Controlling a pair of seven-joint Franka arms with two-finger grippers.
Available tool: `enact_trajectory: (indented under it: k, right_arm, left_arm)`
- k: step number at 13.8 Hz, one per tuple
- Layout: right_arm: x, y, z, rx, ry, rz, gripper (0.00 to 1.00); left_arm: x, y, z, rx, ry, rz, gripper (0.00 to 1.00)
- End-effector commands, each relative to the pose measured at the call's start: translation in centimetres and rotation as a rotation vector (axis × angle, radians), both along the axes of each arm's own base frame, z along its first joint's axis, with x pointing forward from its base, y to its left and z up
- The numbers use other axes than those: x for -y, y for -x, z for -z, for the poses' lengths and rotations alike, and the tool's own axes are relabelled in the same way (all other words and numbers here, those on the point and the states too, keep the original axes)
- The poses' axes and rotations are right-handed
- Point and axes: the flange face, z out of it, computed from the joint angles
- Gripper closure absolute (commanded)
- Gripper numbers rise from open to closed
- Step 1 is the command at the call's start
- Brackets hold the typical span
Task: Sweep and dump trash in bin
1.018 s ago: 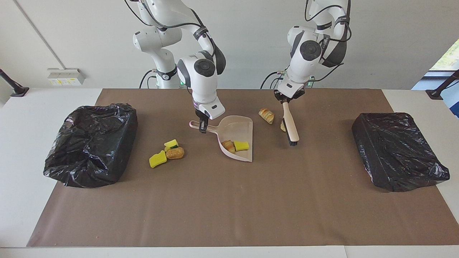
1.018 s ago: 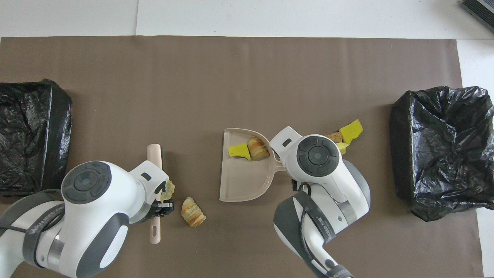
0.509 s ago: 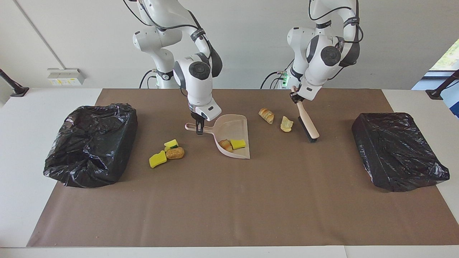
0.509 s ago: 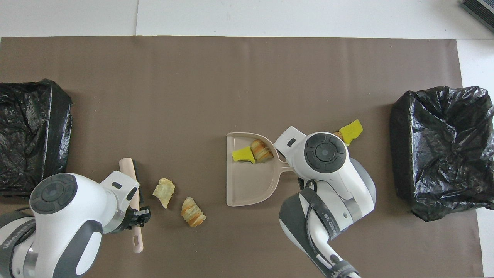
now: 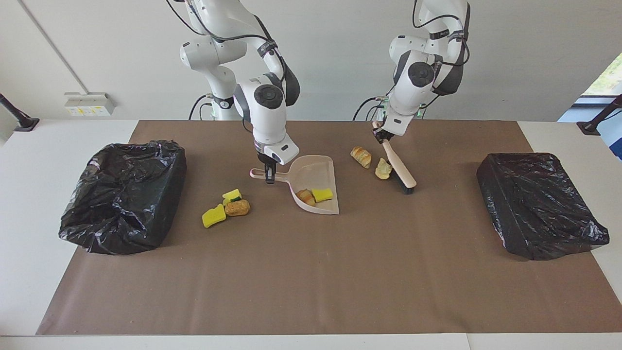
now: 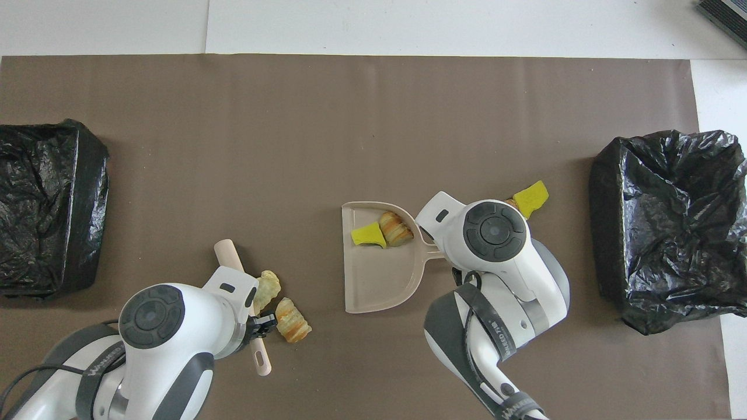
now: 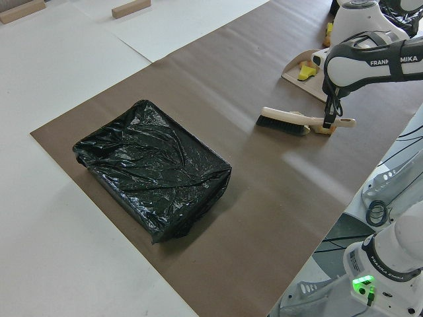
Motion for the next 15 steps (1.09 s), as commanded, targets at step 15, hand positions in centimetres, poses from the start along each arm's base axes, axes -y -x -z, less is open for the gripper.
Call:
enact_trajectory:
  k: [15]
  right_arm:
    - [0.0,0.8,0.8,0.004,0.001,-0.018,1.0]
  left_arm:
    - [15.2,0.8,-2.9,0.056,0.204,0.111,1.0]
